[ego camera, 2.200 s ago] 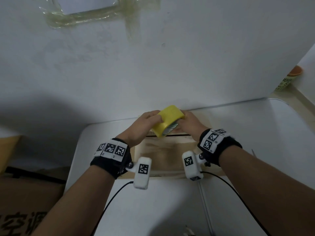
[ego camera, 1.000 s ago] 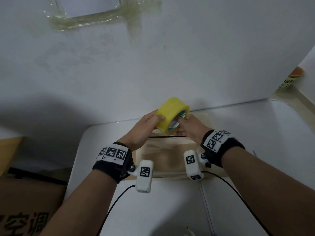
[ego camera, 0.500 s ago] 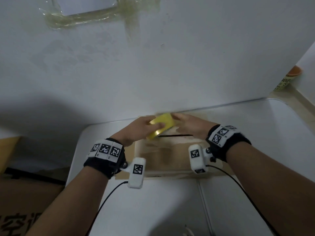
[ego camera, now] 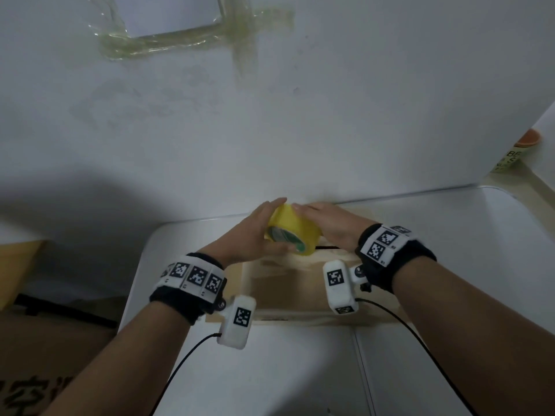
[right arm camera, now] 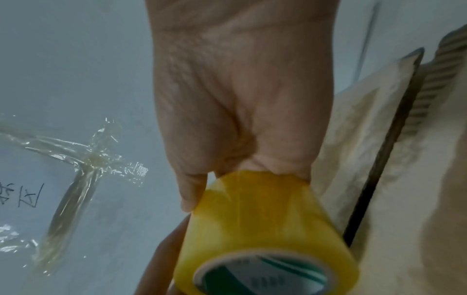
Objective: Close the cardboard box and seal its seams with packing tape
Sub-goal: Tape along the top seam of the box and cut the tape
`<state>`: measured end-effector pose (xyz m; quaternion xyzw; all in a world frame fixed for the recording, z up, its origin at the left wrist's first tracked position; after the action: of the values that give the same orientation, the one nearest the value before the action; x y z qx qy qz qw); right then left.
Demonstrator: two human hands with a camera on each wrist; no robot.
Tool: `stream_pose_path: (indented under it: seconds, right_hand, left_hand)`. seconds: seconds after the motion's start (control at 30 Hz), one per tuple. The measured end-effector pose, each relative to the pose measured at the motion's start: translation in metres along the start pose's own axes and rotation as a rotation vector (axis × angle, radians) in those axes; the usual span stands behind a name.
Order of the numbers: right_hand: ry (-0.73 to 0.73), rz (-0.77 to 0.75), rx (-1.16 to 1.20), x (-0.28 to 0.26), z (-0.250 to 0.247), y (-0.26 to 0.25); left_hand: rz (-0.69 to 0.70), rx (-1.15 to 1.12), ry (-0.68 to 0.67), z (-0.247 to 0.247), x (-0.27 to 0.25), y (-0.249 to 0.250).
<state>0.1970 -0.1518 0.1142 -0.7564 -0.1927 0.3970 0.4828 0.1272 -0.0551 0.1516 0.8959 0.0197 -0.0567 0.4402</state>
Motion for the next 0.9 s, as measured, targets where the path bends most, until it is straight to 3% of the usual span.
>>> stream_pose_path:
  seconds: [0.13, 0.2, 0.63, 0.9]
  right_hand:
    - [-0.16, 0.011, 0.225, -0.008, 0.021, -0.005]
    - [-0.197, -0.001, 0.284, -0.01, 0.028, -0.008]
    - [-0.21, -0.039, 0.326, -0.01, 0.025, -0.012]
    - [-0.105, -0.007, 0.204, -0.004, 0.013, -0.005]
  left_hand:
    - [-0.003, 0.155, 0.248, -0.013, 0.003, -0.003]
    - [-0.021, 0.233, 0.309, -0.02, 0.003, -0.001]
    - [-0.16, 0.126, 0.381, -0.025, -0.001, -0.026]
    - [-0.126, 0.322, 0.391, -0.028, 0.0, -0.013]
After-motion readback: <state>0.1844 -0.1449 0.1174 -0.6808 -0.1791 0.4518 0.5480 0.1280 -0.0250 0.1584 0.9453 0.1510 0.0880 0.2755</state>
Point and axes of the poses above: each hand's wrist, its own x-axis towards the middle knuckle, its own z-axis out of the palm, y = z × x, the point moved 10 cm from there along x, towards the middle knuckle, and after that the axes turned 9 degrees about -x, right-handed, at the moved point
